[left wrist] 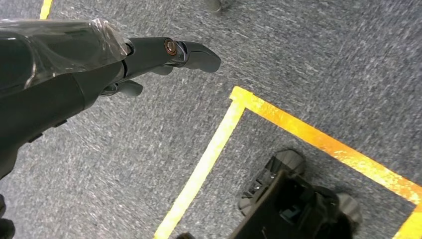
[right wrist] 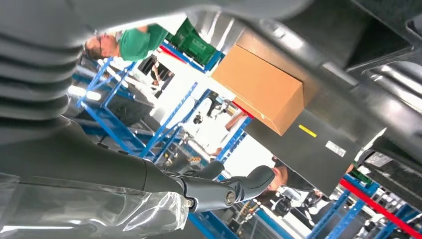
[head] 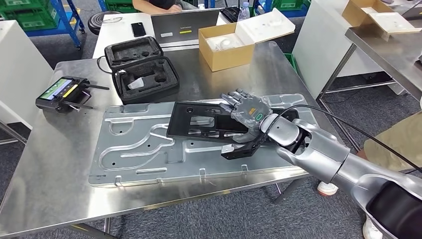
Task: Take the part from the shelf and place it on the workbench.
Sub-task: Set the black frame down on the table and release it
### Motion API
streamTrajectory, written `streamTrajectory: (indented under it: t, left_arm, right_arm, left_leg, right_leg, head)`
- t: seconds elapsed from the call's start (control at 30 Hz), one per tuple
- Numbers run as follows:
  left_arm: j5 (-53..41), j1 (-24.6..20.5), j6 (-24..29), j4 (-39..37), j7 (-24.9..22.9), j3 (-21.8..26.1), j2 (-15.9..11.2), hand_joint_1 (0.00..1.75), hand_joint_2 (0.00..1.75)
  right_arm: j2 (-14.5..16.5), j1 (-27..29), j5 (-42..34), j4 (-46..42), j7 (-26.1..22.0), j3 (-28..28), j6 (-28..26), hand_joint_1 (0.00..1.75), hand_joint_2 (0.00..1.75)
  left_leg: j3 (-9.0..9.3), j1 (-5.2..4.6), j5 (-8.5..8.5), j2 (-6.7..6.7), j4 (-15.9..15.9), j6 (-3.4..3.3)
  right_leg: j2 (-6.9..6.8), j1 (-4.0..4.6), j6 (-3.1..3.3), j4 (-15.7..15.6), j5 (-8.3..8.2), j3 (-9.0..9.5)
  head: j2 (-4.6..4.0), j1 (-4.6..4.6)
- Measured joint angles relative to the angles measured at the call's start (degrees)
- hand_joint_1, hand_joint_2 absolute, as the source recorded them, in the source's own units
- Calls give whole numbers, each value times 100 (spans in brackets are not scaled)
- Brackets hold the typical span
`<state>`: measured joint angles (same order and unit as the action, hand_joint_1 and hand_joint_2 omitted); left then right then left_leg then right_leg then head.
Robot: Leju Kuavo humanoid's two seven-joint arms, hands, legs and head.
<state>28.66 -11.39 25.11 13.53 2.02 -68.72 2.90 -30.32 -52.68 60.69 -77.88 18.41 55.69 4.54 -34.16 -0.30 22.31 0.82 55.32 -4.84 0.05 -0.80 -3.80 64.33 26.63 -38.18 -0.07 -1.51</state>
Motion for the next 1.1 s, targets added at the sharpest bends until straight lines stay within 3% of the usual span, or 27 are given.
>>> streamTrajectory:
  t: [0.07, 0.1, 0.2, 0.23, 0.27, 0.33, 0.4, 0.43, 0.47, 0.53, 0.6, 0.73, 0.8, 0.87, 0.93, 0.97, 1.07, 1.1]
  left_arm:
    - [44, 1, -2, 0, 10, 1, 1, 0, 0]
    - [61, 6, -1, 0, 11, 2, 0, 0, 0]
    - [111, 51, 5, 0, 18, 7, -3, 0, 0]
    - [126, 66, 8, 0, 25, 8, -4, 0, 0]
    - [140, 78, 10, 0, 35, 10, -6, 0, 0]
    - [167, 99, 14, 0, 63, 14, -8, 0, 0]
    - [202, 131, 19, 0, 89, 19, -8, 0, 0]
    - [217, 148, 21, 0, 97, 21, -9, 0, 0]
    - [228, 160, 24, 0, 101, 23, -12, 0, 0]
    - [246, 164, 33, 0, 114, 36, -20, 0, 0]
    - [266, 163, 51, 0, 133, 50, -24, 0, 0]
    - [291, 192, 79, 0, 158, 58, -30, 0, 0]
    - [311, 186, 93, 0, 173, 65, -30, 0, 0]
    - [350, 193, 114, 0, 195, 88, -30, 0, 0]
    - [407, 222, 131, 0, 225, 127, -30, 0, 0]
    - [443, 243, 145, 0, 248, 149, -31, 0, 0]
    - [549, 311, 201, 0, 321, 200, -33, 0, 0]
    - [570, 330, 214, 0, 336, 217, -35, 0, 0]
  right_arm:
    - [-27, -15, -157, -18, 102, -40, 17, 0, 0]
    - [-56, -16, -234, -39, 152, -68, 22, 0, 0]
    - [-205, -7, -455, -161, 325, -183, 16, 0, 0]
    - [-269, -6, -520, -223, 386, -238, 10, 0, 0]
    - [-334, -4, -571, -288, 439, -294, 4, 0, 0]
    - [-487, 4, -632, -441, 540, -414, 16, 0, 0]
    - [-653, 25, -650, -602, 619, -505, 63, 0, 0]
    - [-732, 39, -653, -681, 645, -547, 90, 0, 0]
    - [-803, 51, -655, -755, 665, -585, 109, 0, 0]
    - [-940, 70, -655, -901, 717, -673, 126, 0, 0]
    - [-1084, 84, -656, -1059, 785, -768, 127, 0, 0]
    - [-1315, 155, -663, -1317, 845, -898, 128, 0, 0]
    - [-1422, 194, -663, -1426, 883, -952, 134, 0, 0]
    - [-1537, 266, -665, -1536, 960, -1022, 136, 0, 0]
    - [-1669, 425, -693, -1667, 1060, -1099, 86, 0, 0]
    - [-1751, 567, -716, -1757, 1123, -1166, 3, 0, 0]
    - [-2016, 1148, -770, -2091, 1326, -1514, -425, 0, 0]
    - [-2096, 1356, -763, -2203, 1380, -1651, -557, 0, 0]
  left_leg:
    - [13, -19, 14, 4, 8, 32]
    - [13, -27, 19, 5, 10, 52]
    - [5, -30, 45, 1, 26, 126]
    - [-40, -26, 127, -5, 130, 160]
    - [-135, -17, 269, -11, 349, 194]
    - [-482, 23, 675, -24, 1144, 258]
    - [-758, 64, 902, -33, 1787, 300]
    - [-741, 81, 857, -37, 1784, 312]
    - [-608, 96, 719, -40, 1537, 316]
    - [-149, 114, 365, -42, 657, 304]
    - [121, 98, 199, -33, 111, 262]
    - [129, 62, 137, -23, 25, 127]
    - [124, 73, 93, -28, -4, 57]
    - [104, 57, 69, -33, -2, 20]
    - [85, 39, 50, -41, -1, 0]
    - [81, 34, 41, -39, 0, -4]
    - [79, 23, 17, -19, 5, 24]
    - [73, 15, 5, -16, 6, 48]
  right_leg:
    - [-3, 27, 43, -762, -275, 387]
    - [-3, 42, 62, -913, -306, 462]
    - [5, 37, 129, -965, -321, 476]
    - [5, 19, 157, -977, -333, 482]
    - [3, -1, 183, -988, -345, 489]
    - [2, -13, 208, -989, -348, 491]
    - [3, -15, 210, -988, -347, 489]
    - [7, -16, 208, -987, -347, 491]
    - [14, -18, 204, -985, -347, 493]
    - [28, -20, 176, -980, -343, 497]
    - [36, -3, 121, -972, -352, 477]
    - [38, -27, 8, -936, -323, 440]
    - [30, -40, -22, -515, -15, 277]
    - [27, -39, -40, 315, 426, -48]
    - [27, -36, -48, 785, 588, -204]
    - [26, -37, -43, 645, 496, -94]
    - [21, -23, -19, -617, 28, 644]
    - [22, -8, -6, -886, -48, 785]
  head:
    - [0, 1]
    - [0, 2]
    - [0, 3]
    - [0, 5]
    - [0, 9]
    - [0, 15]
    - [0, 14]
    - [0, 14]
    - [0, 14]
    - [0, 14]
    - [0, 8]
    - [0, 4]
    - [0, 2]
    - [0, 1]
    - [0, 1]
    - [0, 0]
    - [0, 0]
    - [0, 1]
